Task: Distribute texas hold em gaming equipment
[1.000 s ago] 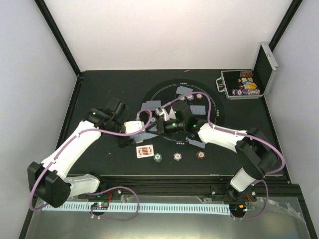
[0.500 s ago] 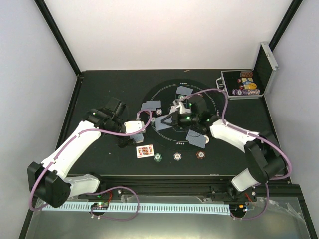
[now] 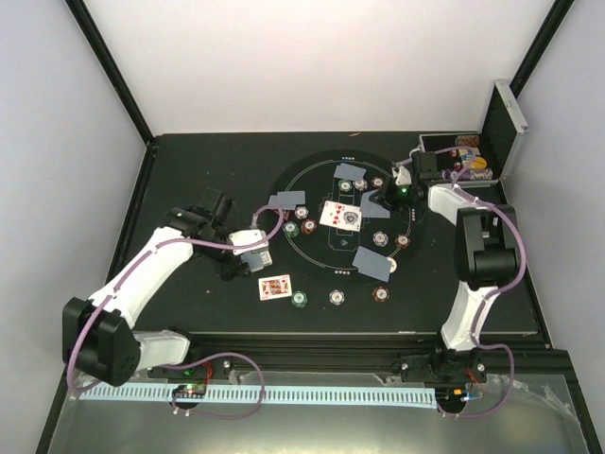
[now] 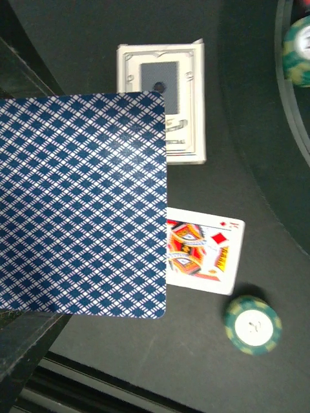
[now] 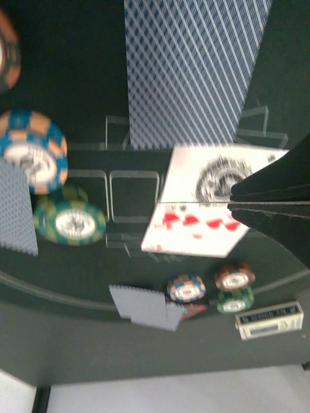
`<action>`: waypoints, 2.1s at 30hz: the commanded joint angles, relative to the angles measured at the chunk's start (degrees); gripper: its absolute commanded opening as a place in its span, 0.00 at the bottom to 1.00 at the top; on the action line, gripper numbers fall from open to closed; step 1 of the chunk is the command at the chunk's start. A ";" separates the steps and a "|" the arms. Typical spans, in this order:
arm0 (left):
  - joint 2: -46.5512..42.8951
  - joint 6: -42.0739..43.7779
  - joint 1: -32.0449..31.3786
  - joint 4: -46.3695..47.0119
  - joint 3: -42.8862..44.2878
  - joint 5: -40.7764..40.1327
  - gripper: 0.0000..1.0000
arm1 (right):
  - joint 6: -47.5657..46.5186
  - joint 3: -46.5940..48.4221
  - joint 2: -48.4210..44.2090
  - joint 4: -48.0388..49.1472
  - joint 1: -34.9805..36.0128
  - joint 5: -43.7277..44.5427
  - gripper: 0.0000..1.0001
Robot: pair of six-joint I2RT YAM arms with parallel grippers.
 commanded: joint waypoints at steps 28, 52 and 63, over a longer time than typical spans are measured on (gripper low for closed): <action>17.57 -3.14 14.54 23.90 -9.39 -12.15 0.05 | -7.08 2.23 -5.21 -15.53 -2.35 23.44 0.63; 3.91 -10.79 16.33 20.08 -3.02 -1.67 0.99 | -4.13 -12.64 -37.71 -16.11 -2.35 42.24 1.00; -3.45 -35.87 18.03 70.08 -22.68 -6.94 0.99 | -14.51 -42.54 -55.22 21.32 -2.39 72.28 1.00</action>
